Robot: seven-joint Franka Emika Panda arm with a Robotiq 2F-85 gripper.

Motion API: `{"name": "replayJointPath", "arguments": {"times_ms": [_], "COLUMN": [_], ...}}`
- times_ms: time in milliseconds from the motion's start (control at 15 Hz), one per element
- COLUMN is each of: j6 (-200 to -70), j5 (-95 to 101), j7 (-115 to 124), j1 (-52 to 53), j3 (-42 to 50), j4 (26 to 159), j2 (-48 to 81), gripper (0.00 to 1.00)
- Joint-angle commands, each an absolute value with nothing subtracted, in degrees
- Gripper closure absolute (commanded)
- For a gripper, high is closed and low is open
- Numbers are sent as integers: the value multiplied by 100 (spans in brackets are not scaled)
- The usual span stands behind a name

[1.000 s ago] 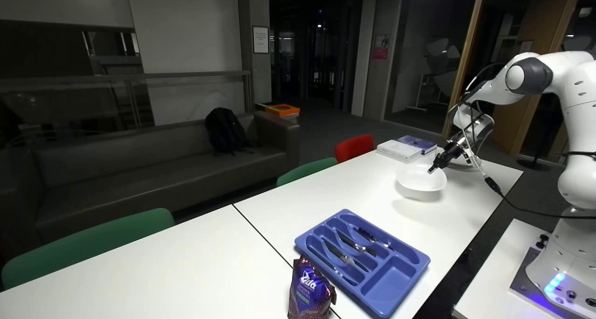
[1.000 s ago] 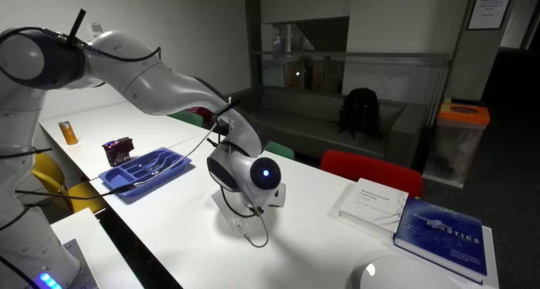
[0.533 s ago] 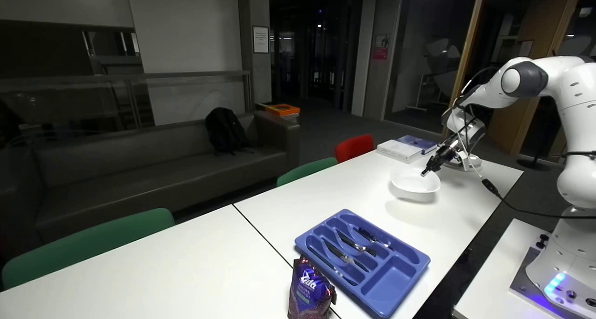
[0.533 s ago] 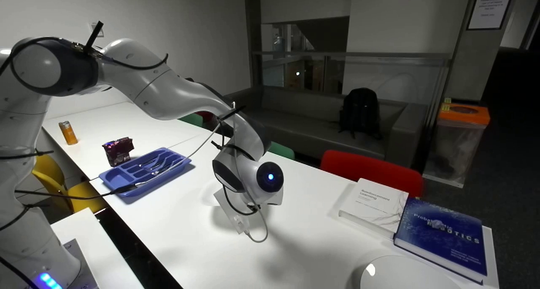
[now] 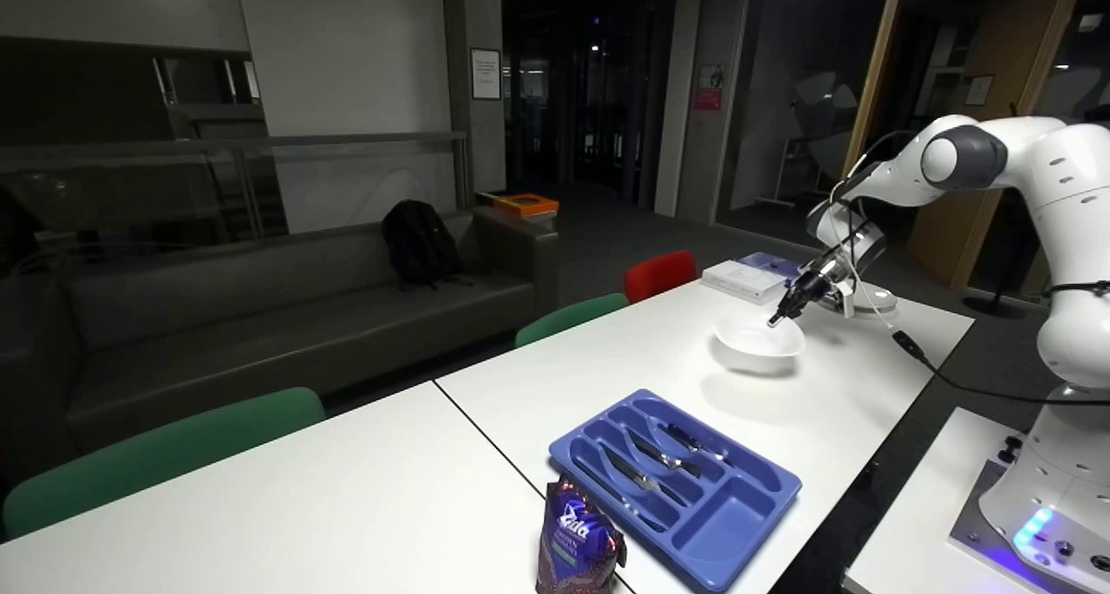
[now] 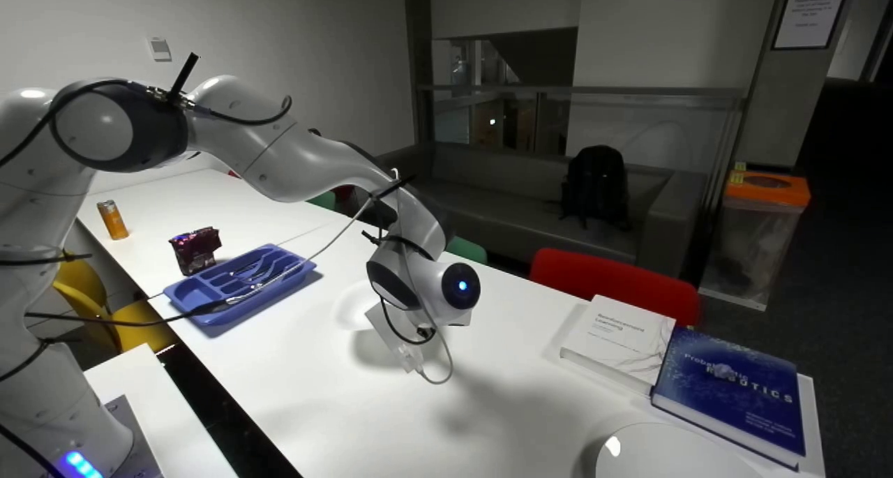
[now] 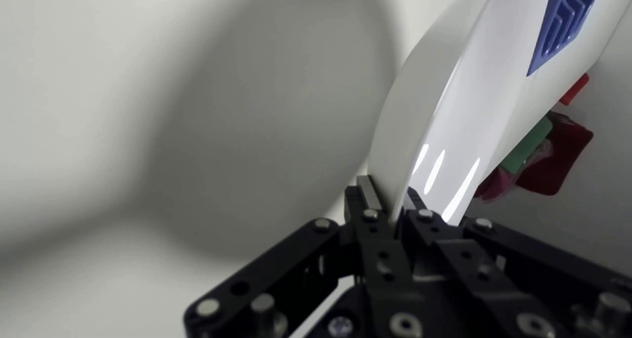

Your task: Move the plate to the left

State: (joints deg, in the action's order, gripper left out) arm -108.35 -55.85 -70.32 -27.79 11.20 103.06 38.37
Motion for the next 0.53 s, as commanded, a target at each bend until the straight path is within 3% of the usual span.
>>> {"name": "replayJointPath", "arguments": {"times_ms": [0, 467], "j6": [-10446, -10533], "j5": [-5503, -4954], "j7": [-6827, -6619], "j1": [-2806, -2610], "j3": [1025, 1008], "j4": [9893, 9912], "j2": [3951, 3786], "gripper": [98, 98]}}
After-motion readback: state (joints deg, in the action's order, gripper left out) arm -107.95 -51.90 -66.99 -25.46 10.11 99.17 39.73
